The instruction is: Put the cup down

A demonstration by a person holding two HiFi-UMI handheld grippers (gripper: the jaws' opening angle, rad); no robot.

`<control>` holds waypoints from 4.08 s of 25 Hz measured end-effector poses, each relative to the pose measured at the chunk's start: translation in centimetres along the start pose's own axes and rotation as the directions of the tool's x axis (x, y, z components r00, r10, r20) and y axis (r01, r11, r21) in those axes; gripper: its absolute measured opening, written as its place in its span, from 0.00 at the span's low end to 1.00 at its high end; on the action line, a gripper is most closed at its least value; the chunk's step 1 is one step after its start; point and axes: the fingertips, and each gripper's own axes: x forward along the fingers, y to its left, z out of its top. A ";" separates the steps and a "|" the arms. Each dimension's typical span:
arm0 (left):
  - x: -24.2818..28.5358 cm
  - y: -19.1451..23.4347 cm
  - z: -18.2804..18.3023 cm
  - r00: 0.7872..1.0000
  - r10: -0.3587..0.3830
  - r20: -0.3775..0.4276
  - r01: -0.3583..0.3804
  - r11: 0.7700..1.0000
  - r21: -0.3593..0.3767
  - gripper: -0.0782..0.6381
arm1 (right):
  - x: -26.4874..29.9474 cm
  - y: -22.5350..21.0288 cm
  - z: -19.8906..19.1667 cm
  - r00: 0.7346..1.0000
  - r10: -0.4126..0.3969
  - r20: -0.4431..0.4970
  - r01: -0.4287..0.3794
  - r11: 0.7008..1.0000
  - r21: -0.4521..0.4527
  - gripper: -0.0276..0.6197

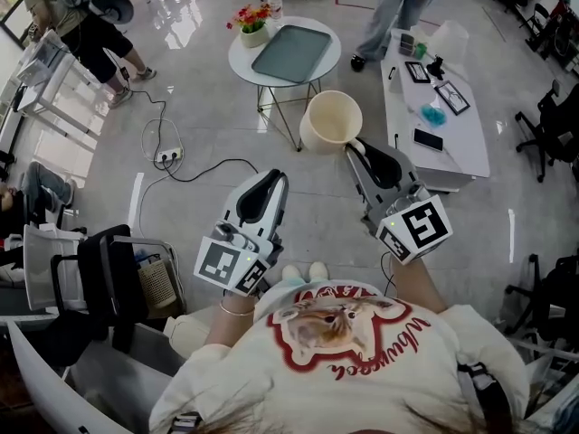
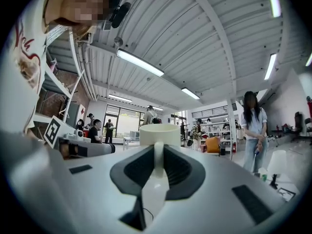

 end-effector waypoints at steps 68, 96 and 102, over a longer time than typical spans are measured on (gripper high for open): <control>18.9 26.0 -0.7 0.987 -0.157 -0.029 0.156 0.987 -0.034 0.17 | 27.6 -13.1 -2.8 0.992 -0.108 0.063 0.105 0.993 0.056 0.14; 37.9 37.3 -1.2 0.996 -0.085 0.002 0.085 0.996 -0.011 0.17 | 41.2 -30.4 -4.1 0.996 -0.022 0.089 0.015 0.997 0.079 0.13; 40.0 38.9 -1.6 0.997 -0.076 0.001 0.076 0.997 -0.001 0.17 | 42.7 -32.3 -4.4 0.994 -0.005 0.108 -0.005 0.996 0.093 0.13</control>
